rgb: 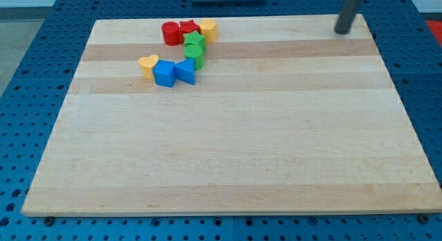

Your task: Move your arm to the top left corner of the board

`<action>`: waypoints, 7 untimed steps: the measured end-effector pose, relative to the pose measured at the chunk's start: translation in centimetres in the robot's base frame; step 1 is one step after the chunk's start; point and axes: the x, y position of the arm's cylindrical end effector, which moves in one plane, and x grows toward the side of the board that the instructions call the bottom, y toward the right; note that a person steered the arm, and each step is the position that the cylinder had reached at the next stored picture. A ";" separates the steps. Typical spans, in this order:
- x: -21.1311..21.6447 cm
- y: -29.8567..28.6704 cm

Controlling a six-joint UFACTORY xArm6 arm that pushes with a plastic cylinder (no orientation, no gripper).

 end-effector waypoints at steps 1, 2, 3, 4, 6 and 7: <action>-3.4 -2.4; -3.4 -2.4; -3.2 -9.2; -3.0 -19.1; -3.1 -41.2; 0.0 -45.2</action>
